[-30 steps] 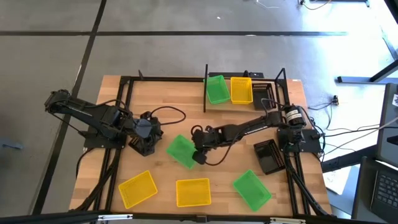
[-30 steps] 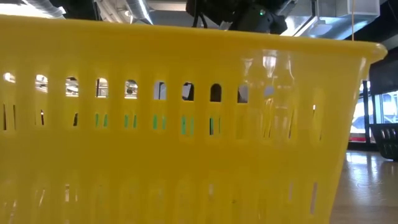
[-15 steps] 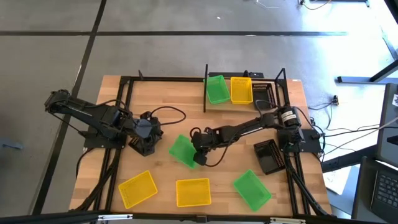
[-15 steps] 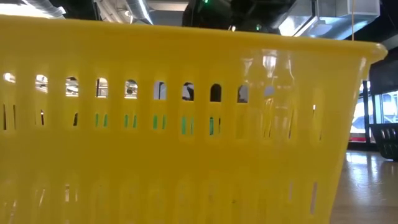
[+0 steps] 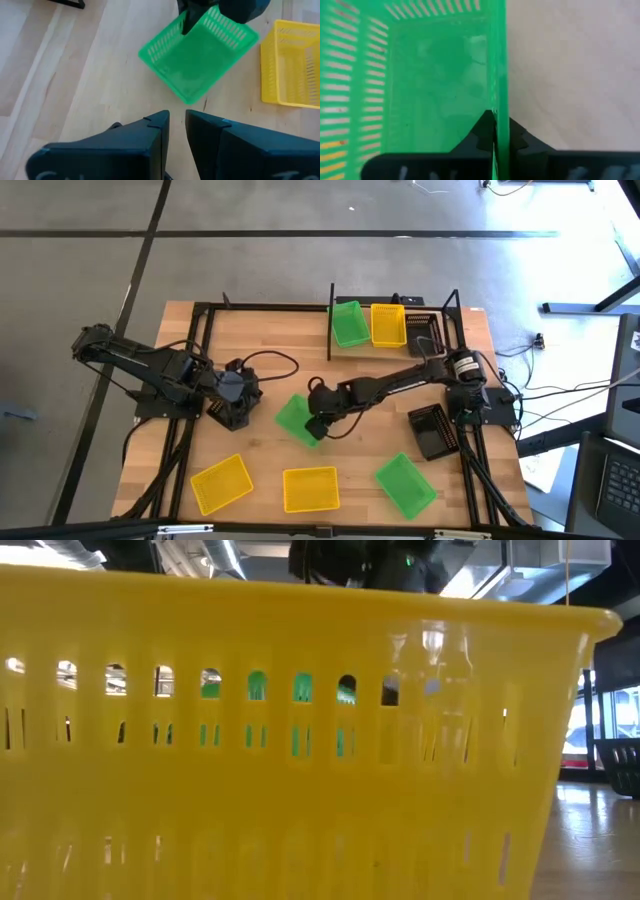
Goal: Stack baskets on shelf by color
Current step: Stack the top green bin on the green bin on the shelf
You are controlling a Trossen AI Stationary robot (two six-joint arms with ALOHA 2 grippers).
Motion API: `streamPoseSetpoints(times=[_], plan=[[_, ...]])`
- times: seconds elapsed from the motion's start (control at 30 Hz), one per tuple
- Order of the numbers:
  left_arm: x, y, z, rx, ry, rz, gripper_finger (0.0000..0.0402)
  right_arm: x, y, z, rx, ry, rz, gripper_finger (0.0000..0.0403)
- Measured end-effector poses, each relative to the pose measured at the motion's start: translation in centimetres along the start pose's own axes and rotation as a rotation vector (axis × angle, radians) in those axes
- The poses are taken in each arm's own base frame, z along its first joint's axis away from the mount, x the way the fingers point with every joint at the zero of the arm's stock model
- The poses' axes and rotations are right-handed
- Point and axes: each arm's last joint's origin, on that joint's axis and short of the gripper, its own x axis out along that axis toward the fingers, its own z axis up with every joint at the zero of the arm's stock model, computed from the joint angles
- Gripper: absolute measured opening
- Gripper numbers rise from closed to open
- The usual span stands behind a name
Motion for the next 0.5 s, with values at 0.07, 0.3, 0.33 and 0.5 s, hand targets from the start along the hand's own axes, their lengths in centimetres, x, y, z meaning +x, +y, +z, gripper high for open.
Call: streamPoseSetpoints(times=[0.07, 0.3, 0.33, 0.5], plan=[[0.0, 0.1, 0.0, 0.001, -0.007, 0.017, 0.0055, -1.3, 0.3, 0.4, -0.001, 0.016, -0.047, 0.0001], [0.0, 0.1, 0.1, 0.024, -0.024, 0.033, 0.0055, -7.6, 1.3, 2.2, -0.020, 0.034, -0.275, 0.0001], [0.0, 0.1, 0.1, 0.026, -0.028, 0.041, 0.0055, -8.5, 1.3, 2.4, -0.016, 0.031, -0.313, 0.0001], [0.0, 0.1, 0.2, 0.071, -0.044, 0.056, 0.0055, -12.8, 1.0, 3.0, 0.044, -0.008, -0.480, 0.0000]])
